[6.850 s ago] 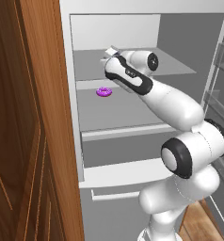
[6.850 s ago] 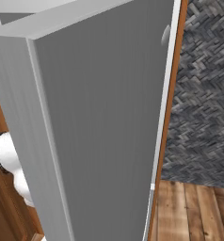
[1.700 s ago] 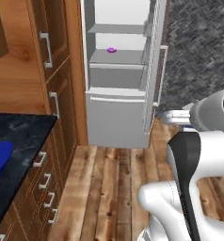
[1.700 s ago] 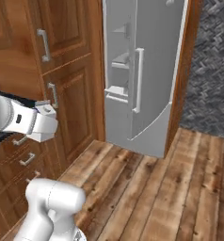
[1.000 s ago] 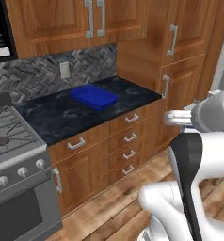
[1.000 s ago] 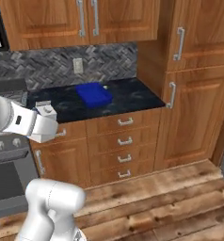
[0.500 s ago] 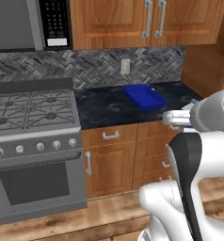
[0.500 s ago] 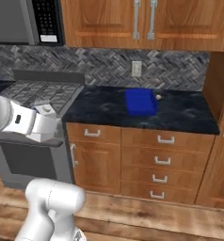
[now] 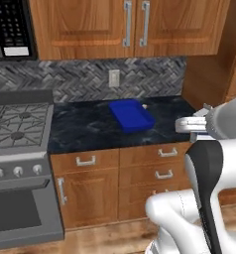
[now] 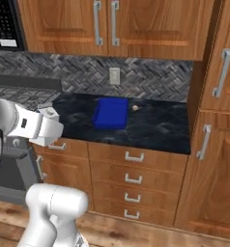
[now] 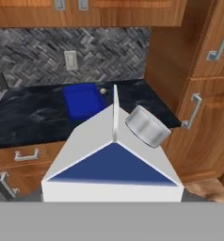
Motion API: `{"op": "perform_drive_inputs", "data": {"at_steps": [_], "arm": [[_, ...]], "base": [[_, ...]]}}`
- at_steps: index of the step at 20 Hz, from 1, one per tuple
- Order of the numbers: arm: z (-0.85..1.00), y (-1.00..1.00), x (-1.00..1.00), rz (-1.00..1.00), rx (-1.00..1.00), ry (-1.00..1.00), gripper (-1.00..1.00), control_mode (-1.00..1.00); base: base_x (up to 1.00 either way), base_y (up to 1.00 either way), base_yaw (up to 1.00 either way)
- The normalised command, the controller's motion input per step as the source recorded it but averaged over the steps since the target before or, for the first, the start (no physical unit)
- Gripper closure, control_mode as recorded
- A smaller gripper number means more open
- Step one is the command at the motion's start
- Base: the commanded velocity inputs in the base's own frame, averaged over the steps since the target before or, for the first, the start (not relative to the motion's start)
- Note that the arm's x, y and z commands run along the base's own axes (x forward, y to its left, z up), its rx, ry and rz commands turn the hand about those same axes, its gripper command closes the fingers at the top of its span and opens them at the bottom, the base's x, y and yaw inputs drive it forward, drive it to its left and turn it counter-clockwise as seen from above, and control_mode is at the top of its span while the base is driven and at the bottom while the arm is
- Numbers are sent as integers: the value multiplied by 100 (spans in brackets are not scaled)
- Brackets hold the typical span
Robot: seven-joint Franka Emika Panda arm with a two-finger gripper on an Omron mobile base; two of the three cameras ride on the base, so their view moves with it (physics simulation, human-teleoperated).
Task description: Take out the milk from the fridge and place it on the tray on the counter. Then take the sugar cube near the tray and place it in the tray.
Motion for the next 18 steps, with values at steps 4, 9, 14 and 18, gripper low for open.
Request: {"op": "perform_drive_inputs", "data": {"at_steps": [4, 9, 14, 18], "arm": [[0, 0, 0, 0, 0, 0, 100, 100], [0, 0, 0, 0, 0, 0, 100, 100], [0, 0, 0, 0, 0, 0, 100, 100], [0, 0, 0, 0, 0, 0, 100, 100]], "base": [[100, -63, 5], [96, -16, 11], [79, 1, 12], [69, -6, 33]]}}
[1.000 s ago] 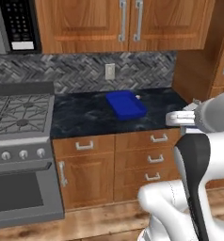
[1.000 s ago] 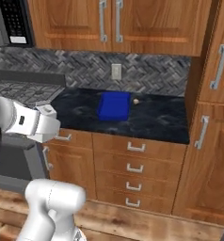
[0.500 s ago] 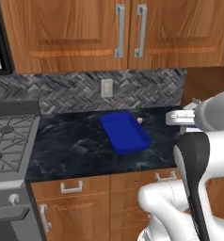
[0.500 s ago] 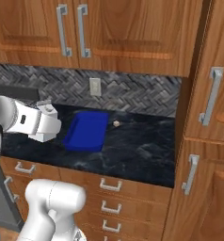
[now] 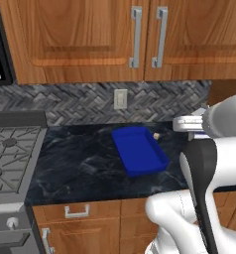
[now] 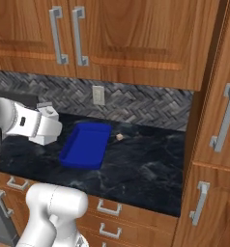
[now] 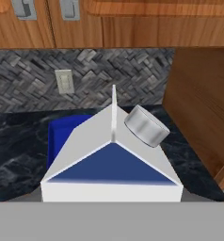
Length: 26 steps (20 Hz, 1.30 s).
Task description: Take out the milk from the fridge and place it on the tray on the counter. Then take the sugar cube near the tray and place it in the tray.
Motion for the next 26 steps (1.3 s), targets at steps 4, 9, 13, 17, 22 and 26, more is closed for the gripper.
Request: {"op": "perform_drive_inputs", "data": {"at_steps": [4, 9, 13, 17, 22, 26], "arm": [[0, 0, 0, 0, 0, 0, 100, 100], [0, 0, 0, 0, 0, 0, 100, 100], [0, 0, 0, 0, 0, 0, 100, 100], [-26, 4, 1, 7, 0, -4, 100, -100], [-70, 1, 1, 21, 0, -17, 100, -100], [-38, -29, 42, 28, 8, -18, 100, -100]], "base": [[46, 0, 18], [34, 0, 15], [18, 0, 8], [3, 0, 2], [0, 0, 0], [0, 0, 0]]}}
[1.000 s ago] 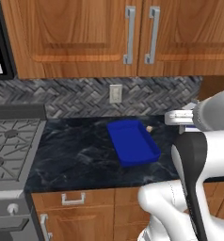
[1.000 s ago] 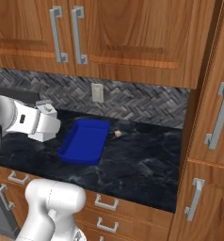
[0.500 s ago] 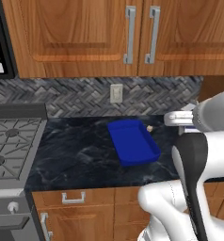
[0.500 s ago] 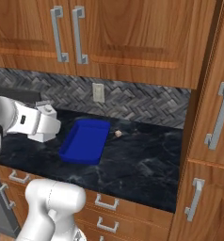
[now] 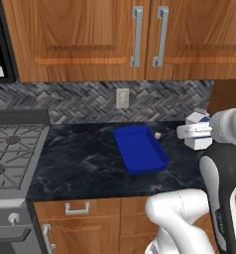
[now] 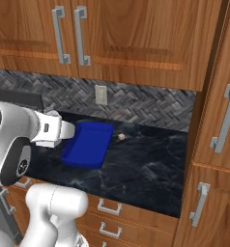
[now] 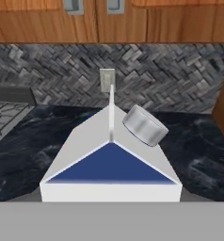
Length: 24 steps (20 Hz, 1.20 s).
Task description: Take out the milk from the fridge and place it on the tray on the counter. Then take the sugar cube near the tray and place it in the tray.
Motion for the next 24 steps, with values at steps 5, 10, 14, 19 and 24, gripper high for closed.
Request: {"op": "perform_drive_inputs", "data": {"at_steps": [5, 10, 14, 19, 24], "arm": [[-41, -6, 66, 30, 3, -4, 100, -100], [-65, 0, 35, 32, 1, -12, 100, -100], [-46, -2, 49, 32, 9, -18, 100, -100], [-17, 0, 52, 20, 4, -7, 100, -100], [-21, 7, 45, 7, 0, -5, 100, -100]], "base": [[0, 0, 0], [0, 0, 0], [0, 0, 0], [0, 0, 0], [0, 0, 0]]}}
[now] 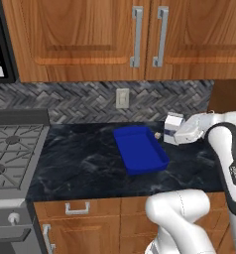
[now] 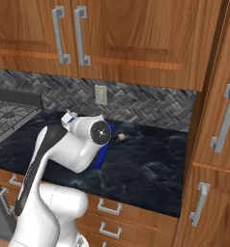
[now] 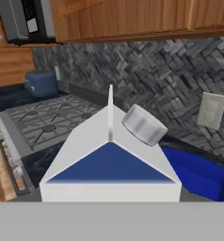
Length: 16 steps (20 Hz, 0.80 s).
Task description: Take out the milk from the fridge and place it on the tray on the counter. Then take the sugar cube near the tray and place it in the tray.
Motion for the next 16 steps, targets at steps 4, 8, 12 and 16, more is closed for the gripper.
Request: {"op": "perform_drive_inputs", "data": {"at_steps": [4, 8, 12, 16], "arm": [[-21, 0, 52, 4, 0, -5, 100, -100], [-24, 0, 53, 2, 1, 0, 100, -100], [-24, 4, 48, 5, 0, 6, 100, -100], [-28, 5, 43, 7, 0, 4, 100, -100]], "base": [[0, 0, 0], [0, 0, 0], [0, 0, 0], [0, 0, 0]]}}
